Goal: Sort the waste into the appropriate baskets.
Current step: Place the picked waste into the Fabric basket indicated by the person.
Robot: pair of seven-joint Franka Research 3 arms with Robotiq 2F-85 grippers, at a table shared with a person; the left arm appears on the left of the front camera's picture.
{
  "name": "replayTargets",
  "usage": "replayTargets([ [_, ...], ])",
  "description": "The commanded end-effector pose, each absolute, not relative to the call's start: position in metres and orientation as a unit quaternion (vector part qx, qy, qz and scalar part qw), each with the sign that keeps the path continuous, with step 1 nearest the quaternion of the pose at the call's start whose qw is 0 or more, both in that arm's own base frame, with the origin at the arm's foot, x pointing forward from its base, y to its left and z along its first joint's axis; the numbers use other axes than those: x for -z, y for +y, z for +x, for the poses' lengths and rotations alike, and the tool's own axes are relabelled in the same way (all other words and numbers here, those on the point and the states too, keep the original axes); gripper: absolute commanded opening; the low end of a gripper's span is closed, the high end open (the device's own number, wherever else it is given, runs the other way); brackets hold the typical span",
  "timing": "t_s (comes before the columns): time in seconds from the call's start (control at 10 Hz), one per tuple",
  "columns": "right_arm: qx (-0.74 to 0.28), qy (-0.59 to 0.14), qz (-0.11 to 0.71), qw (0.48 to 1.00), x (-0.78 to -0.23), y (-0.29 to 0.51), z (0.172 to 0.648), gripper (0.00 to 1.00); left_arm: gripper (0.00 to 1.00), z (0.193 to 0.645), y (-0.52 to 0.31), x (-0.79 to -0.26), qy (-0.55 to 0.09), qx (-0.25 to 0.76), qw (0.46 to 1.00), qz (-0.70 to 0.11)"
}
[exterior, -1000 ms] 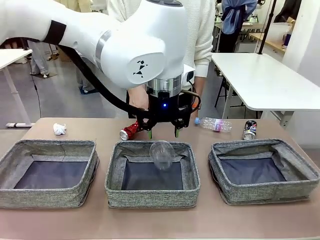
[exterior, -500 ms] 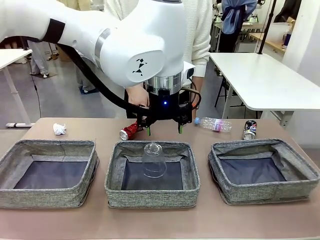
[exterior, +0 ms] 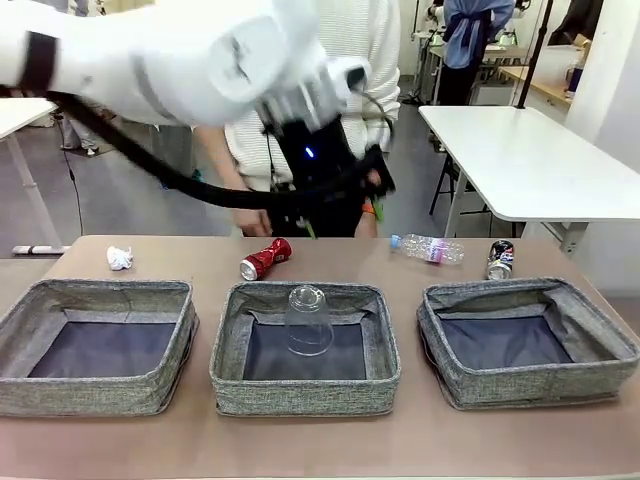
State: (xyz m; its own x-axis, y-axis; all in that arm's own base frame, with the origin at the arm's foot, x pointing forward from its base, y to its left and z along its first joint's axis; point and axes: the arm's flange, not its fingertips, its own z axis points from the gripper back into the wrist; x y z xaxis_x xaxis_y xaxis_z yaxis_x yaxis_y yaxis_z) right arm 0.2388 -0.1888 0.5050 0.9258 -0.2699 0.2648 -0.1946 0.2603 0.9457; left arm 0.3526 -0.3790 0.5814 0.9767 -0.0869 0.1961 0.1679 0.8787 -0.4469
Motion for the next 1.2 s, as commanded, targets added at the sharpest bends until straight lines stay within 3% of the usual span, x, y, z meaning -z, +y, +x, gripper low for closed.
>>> replayTargets([
  [0.0,0.014,-0.199,0.609,0.768,-0.506,-0.189,0.239,1.0,1.0,0.347,-0.251,-0.594,-0.03,0.158,0.925,-0.344],
  [0.5,0.014,-0.199,0.609,0.768,-0.506,-0.189,0.239,1.0,1.0,0.322,-0.029,-0.574,-0.076,0.084,0.862,-0.494],
  [0.7,0.014,-0.199,0.609,0.768,-0.506,-0.189,0.239,1.0,1.0,0.271,0.053,-0.547,-0.154,0.079,0.815,-0.554],
  [0.9,0.014,-0.199,0.609,0.768,-0.506,-0.189,0.239,1.0,1.0,0.229,0.098,-0.51,-0.239,0.005,0.755,-0.61],
  [1.0,0.014,-0.199,0.609,0.768,-0.506,-0.189,0.239,1.0,1.0,0.268,0.07,-0.545,-0.156,0.055,0.819,-0.549],
  [1.1,0.014,-0.199,0.609,0.768,-0.506,-0.189,0.239,1.0,1.0,0.268,0.07,-0.545,-0.156,0.055,0.819,-0.549],
])
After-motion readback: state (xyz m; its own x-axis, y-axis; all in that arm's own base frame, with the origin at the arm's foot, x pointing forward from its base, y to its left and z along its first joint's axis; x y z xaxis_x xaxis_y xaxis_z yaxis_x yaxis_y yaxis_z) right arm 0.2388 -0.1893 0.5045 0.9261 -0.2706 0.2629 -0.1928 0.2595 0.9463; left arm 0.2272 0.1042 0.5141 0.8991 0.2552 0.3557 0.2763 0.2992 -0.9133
